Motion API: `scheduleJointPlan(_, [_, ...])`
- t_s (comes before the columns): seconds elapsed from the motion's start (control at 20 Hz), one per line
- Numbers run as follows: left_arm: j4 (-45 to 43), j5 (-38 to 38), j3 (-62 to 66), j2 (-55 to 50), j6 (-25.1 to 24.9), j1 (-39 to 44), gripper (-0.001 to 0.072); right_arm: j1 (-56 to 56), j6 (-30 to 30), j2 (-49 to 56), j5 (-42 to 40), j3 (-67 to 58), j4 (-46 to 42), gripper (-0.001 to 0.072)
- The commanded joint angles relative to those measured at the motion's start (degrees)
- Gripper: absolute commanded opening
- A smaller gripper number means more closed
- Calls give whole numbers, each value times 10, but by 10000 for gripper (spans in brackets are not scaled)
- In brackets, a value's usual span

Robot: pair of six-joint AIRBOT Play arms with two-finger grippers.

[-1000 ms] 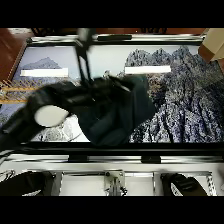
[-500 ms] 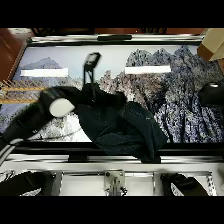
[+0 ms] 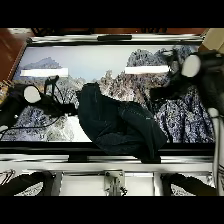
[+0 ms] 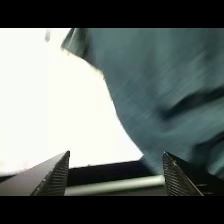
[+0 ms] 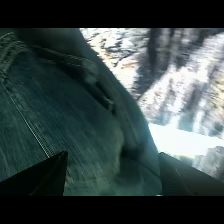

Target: Fold the shirts.

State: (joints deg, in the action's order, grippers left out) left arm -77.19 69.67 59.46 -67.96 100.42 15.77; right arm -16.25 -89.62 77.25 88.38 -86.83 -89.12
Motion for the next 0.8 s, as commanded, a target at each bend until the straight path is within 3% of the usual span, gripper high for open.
scheduleJointPlan(0.0, [92,-89,-127,1,-10,-7,712,-42,53,94,-47,-1,31,686])
scheduleJointPlan(0.4, [175,-269,-186,-56,-9,83,702,-71,104,176,-74,-1,74,686])
scheduleJointPlan(0.45, [186,-283,-186,-63,-9,90,661,-71,104,180,-73,-1,85,686])
scheduleJointPlan(0.6, [194,-310,-186,-71,-9,97,348,-71,93,187,-60,-1,106,684])
scheduleJointPlan(0.65, [194,-312,-186,-71,-9,95,198,-71,93,186,-57,-1,109,652])
scheduleJointPlan(0.7, [192,-311,-184,-71,-10,92,129,-71,93,186,-57,-1,110,457])
scheduleJointPlan(0.75, [192,-311,-183,-70,-10,90,128,-71,90,186,-57,-1,110,171])
